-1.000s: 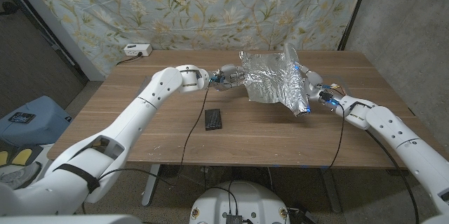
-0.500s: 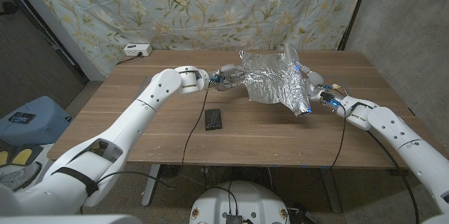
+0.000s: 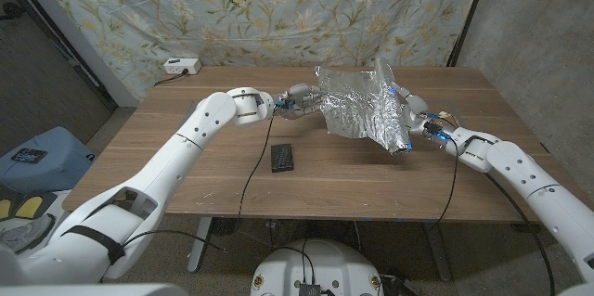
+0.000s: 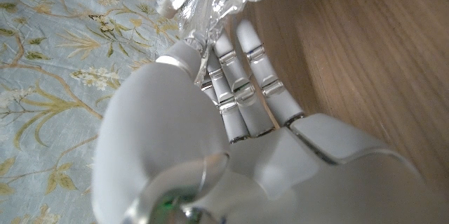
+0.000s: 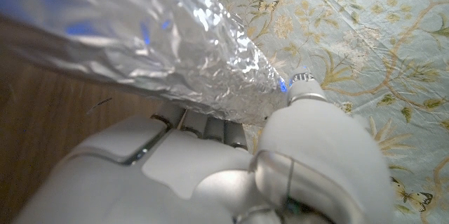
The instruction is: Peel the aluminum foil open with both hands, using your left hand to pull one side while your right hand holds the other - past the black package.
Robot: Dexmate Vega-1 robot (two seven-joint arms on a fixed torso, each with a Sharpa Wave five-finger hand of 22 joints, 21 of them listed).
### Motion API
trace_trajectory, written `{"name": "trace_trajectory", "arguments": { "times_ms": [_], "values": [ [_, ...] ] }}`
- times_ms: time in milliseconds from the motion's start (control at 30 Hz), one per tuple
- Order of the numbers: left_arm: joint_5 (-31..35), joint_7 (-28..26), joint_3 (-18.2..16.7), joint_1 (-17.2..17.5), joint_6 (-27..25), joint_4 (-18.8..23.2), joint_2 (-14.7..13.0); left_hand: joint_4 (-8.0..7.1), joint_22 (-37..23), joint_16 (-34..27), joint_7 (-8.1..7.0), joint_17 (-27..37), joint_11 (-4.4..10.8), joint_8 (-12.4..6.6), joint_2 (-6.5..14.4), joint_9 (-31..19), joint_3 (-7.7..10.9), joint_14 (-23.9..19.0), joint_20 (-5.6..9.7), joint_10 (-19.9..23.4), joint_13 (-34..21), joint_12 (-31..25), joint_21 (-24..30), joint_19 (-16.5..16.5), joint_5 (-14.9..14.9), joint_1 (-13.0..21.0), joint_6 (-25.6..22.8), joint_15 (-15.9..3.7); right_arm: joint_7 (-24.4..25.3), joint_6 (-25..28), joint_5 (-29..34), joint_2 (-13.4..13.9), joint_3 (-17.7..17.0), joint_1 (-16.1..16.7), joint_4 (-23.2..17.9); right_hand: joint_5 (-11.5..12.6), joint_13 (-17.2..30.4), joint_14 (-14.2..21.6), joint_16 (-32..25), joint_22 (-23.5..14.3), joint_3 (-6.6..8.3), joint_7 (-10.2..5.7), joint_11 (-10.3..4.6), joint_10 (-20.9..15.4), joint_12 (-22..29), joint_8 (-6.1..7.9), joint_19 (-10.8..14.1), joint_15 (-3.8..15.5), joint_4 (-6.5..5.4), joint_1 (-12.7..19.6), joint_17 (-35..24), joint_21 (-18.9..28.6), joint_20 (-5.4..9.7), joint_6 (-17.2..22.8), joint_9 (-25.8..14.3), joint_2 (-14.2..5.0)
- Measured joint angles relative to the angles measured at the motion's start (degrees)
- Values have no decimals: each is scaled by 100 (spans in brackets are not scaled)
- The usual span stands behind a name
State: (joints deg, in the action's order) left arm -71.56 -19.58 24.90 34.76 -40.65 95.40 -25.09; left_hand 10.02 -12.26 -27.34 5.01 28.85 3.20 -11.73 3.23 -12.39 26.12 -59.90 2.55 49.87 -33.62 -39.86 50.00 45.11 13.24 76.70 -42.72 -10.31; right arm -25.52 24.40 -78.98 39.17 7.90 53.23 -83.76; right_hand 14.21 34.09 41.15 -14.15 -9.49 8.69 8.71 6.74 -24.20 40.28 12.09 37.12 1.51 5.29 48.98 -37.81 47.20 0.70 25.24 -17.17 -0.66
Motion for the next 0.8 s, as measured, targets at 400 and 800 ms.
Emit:
{"name": "trace_trajectory", "arguments": {
  "times_ms": [400,800],
  "values": [
    [-108,-74,-55,64,69,98,-116,0,0,0,-1,27,0,0,-1,0,0,-9,22,0,-54,-8,87,-21,0,0,-19,10,-53,35,0,8,-2,-63,100,-2,8,-30,0,-1,-56,0,30,31,0,0,6,-30,8,-22,-3,-90,-6,0,0,-22],
    [-210,-111,-85,101,93,168,-230,-23,6,0,17,52,1,0,-1,-28,-24,-9,-9,0,-63,-7,171,-51,0,-1,-10,10,-107,77,1,5,17,-106,146,21,13,-30,0,1,-56,1,30,31,-24,0,30,-31,8,-22,-3,-176,-30,0,1,-22]
  ]
}}
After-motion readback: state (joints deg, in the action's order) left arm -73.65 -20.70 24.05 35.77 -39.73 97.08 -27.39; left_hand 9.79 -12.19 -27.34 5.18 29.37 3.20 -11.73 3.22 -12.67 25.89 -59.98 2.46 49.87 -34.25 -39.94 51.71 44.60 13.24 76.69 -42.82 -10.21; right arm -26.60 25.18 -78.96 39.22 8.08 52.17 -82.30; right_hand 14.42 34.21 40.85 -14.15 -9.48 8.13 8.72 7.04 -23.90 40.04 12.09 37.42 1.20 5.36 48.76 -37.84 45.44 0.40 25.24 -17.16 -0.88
